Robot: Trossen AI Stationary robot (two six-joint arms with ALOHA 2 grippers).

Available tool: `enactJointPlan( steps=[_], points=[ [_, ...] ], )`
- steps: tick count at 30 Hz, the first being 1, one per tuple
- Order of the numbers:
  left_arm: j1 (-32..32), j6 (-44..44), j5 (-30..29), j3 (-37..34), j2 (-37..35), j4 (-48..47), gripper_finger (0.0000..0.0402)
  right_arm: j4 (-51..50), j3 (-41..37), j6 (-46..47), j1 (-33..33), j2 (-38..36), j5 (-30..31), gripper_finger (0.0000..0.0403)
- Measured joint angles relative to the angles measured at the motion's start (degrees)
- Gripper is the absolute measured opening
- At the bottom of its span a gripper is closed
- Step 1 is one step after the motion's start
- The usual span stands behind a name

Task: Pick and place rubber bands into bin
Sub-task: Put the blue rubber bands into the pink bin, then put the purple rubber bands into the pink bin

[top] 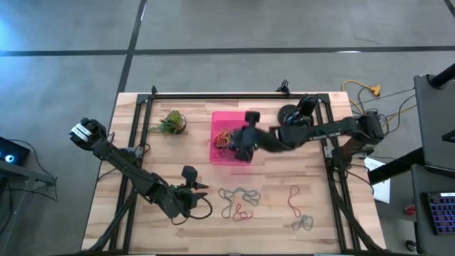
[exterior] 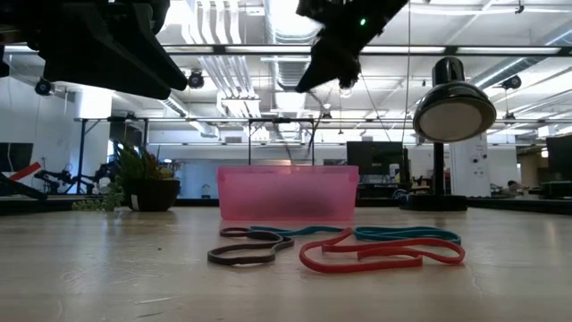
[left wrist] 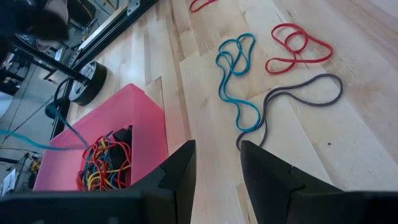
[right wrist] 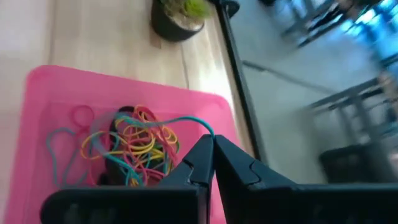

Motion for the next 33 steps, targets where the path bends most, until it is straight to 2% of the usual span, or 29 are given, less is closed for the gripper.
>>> enactJointPlan(
  steps=[7,12,18,20,23,25,33],
  points=[
    [0.0,0.13,-0.01,-0.02,0.0,0.0,0.0111,1.01,-2.07,5.17,-7.13,0.0,-9.22,0.0009],
    [0.08,0.13,0.0,-0.02,0.0,0.0,0.0111,6.97,-5.66,5.33,-8.2,0.0,-12.08,0.0009],
    [0.09,0.15,-0.01,-0.02,0.02,0.02,0.0111,12.73,-9.47,7.68,-8.51,0.0,-12.46,0.0009],
    [0.11,0.15,0.0,-0.02,0.02,0.02,0.0111,12.96,-9.68,9.4,-9.47,0.0,-15.69,0.0014],
    [0.11,0.15,-0.02,-0.02,0.02,0.02,0.0111,13.02,-9.75,11.27,-11.23,0.0,-22.65,0.0033],
    [0.12,0.15,-0.02,-0.02,0.02,0.04,0.0111,13.11,-9.75,12.1,-11.86,0.0,-25.01,0.0052],
    [0.13,0.22,-0.01,-0.02,0.02,0.04,0.0111,13.11,-9.75,11.28,-11.78,0.0,-25.71,0.0122]
  ],
)
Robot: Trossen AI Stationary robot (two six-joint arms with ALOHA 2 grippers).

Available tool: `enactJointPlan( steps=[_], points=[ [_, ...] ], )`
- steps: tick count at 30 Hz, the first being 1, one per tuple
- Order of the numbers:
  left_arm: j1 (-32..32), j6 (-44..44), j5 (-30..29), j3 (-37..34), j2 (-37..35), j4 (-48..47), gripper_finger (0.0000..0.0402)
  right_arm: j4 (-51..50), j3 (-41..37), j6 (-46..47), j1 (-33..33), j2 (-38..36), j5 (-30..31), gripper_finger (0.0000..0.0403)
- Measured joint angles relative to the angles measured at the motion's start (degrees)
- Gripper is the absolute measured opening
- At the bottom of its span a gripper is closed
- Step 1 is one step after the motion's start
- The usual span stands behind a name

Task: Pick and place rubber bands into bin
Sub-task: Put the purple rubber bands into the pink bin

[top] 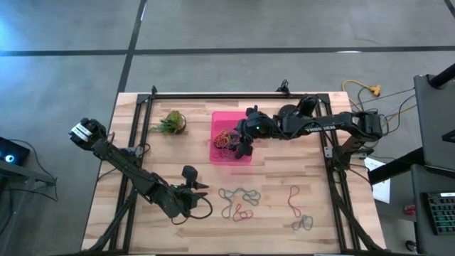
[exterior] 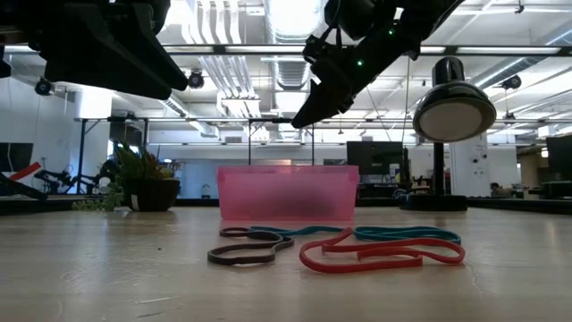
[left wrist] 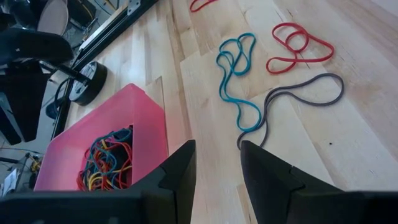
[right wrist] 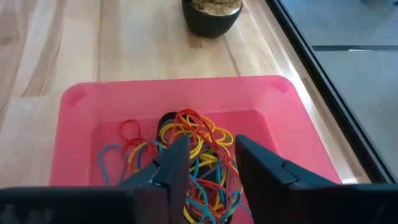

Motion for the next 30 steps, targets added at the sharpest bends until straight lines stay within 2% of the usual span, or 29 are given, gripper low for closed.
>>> enactJointPlan(
  steps=[5,9,13,21,30],
  points=[
    [0.09,-0.02,0.63,0.0,0.0,0.02,0.0111,-2.5,0.0,0.27,0.68,0.0,-1.68,0.0141],
    [1.12,0.57,7.59,-0.02,0.67,1.4,0.0111,-5.36,-0.23,0.03,3.1,0.0,-5.35,0.0137],
    [2.59,4.94,15.22,-0.04,3.0,6.8,0.0111,-8.56,-0.48,1.19,6.87,0.0,-5.52,0.0127],
    [7.37,8.48,19.16,1.8,9.26,10.65,0.0111,-13.61,-0.48,5.24,16.2,-0.07,-5.4,0.0108],
    [13.73,8.4,31.91,5.03,16.04,12.47,0.0111,-17.25,-0.74,13.96,27.09,-0.07,-5.2,0.009]
  ],
)
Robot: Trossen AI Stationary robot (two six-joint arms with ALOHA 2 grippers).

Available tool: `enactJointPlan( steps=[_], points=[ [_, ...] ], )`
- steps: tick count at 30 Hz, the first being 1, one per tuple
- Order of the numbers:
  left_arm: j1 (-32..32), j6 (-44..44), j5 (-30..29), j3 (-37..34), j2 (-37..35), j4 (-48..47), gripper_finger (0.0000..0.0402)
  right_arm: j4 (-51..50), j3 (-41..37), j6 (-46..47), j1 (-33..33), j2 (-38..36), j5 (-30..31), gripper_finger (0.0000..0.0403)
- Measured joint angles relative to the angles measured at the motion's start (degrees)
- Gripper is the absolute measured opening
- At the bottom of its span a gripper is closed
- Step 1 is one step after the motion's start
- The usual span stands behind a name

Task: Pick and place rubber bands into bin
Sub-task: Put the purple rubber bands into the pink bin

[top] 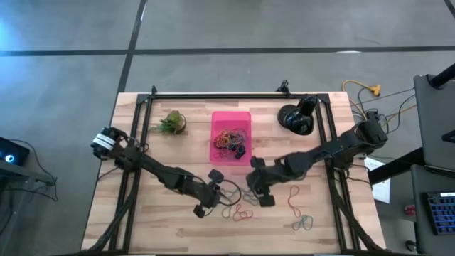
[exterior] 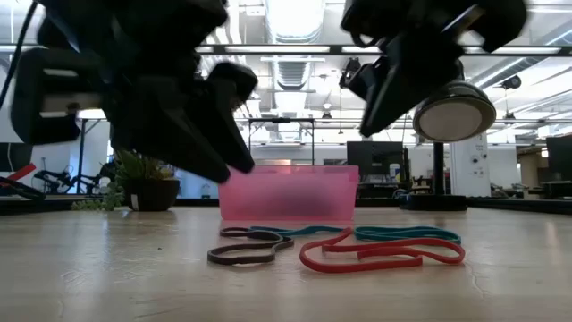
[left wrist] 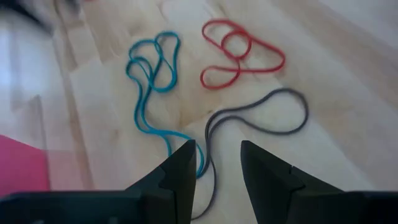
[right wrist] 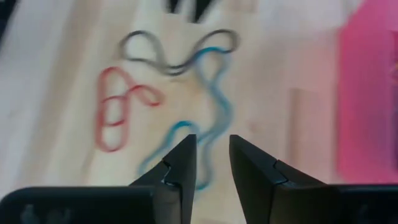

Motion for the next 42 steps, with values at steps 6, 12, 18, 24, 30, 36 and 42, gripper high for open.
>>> enactJointPlan(
  steps=[6,12,18,24,30,36,42],
  points=[
    [1.81,-2.21,1.23,1.86,2.73,-3.36,0.0111,0.04,-0.16,3.68,7.06,0.0,5.85,0.0076],
    [3.26,-6.33,2.37,1.91,2.89,-5.56,0.0111,0.07,-0.29,4.13,13.09,0.0,14.77,0.0064],
    [4.27,-8.57,6.08,1.81,3.04,-5.51,0.0111,0.33,-0.31,4.16,16.49,-0.24,19.08,0.0058],
    [4.61,-10.17,7.01,1.57,3.04,-5.48,0.0111,0.48,0.13,4.51,16.93,-0.42,19.62,0.0058],
    [4.89,-10.17,7.03,1.53,3.04,-5.5,0.0111,0.51,0.23,4.68,16.93,-0.44,19.61,0.0059],
    [5.37,-10.12,7.25,1.08,3.04,-4.92,0.0111,0.5,0.23,5.6,16.93,-0.44,19.6,0.0059],
    [6.01,-10.09,8.07,0.44,3.04,-4.76,0.0111,0.49,0.22,5.6,16.93,-0.44,19.58,0.0059]
  ],
)
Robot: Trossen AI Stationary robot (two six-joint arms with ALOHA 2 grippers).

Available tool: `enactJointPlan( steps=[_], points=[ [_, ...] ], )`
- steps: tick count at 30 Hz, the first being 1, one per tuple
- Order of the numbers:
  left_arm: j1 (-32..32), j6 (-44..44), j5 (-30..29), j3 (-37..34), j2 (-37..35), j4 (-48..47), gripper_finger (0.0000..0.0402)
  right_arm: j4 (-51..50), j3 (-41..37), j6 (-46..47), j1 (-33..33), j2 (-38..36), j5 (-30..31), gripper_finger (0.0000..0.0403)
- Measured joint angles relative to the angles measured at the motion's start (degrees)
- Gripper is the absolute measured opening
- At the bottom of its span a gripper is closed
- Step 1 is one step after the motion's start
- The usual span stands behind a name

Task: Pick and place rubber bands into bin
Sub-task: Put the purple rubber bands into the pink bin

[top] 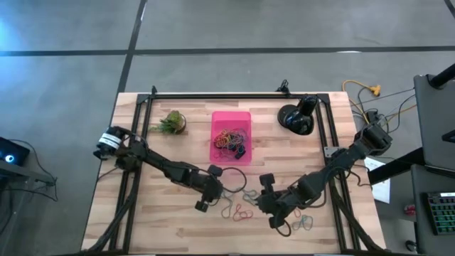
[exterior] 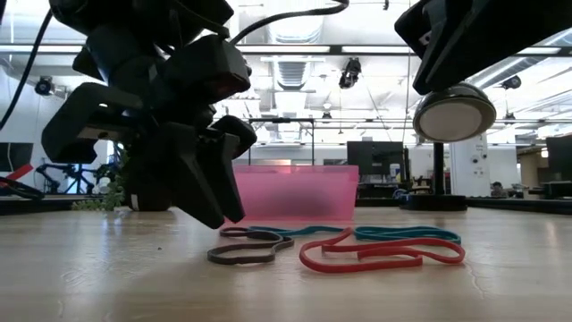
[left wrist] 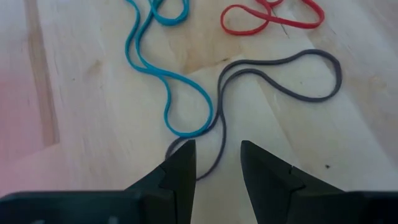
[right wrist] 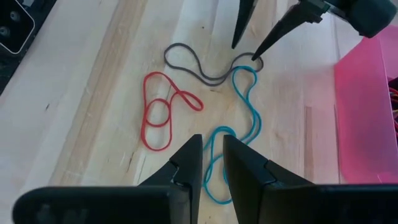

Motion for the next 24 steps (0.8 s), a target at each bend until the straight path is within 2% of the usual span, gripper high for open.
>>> enactJointPlan(
  steps=[5,11,16,20,24],
  points=[
    [0.5,0.04,1.24,-0.59,0.0,1.49,0.0111,0.01,-0.01,0.0,0.0,0.0,0.0,0.0059],
    [1.98,1.12,5.99,0.22,3.95,3.5,0.0111,0.19,-0.01,0.27,0.0,0.02,-0.02,0.0059],
    [2.77,1.14,7.1,1.3,5.88,3.08,0.0108,-0.07,-0.1,1.09,0.0,0.04,-0.05,0.0059],
    [2.97,1.16,6.96,1.29,5.74,2.64,0.0078,-0.06,-0.18,1.09,0.15,0.04,-0.06,0.0059],
    [2.99,1.4,6.84,1.41,5.66,0.87,0.0026,-0.06,-0.21,1.09,0.15,0.04,-0.07,0.0059]
  ],
)
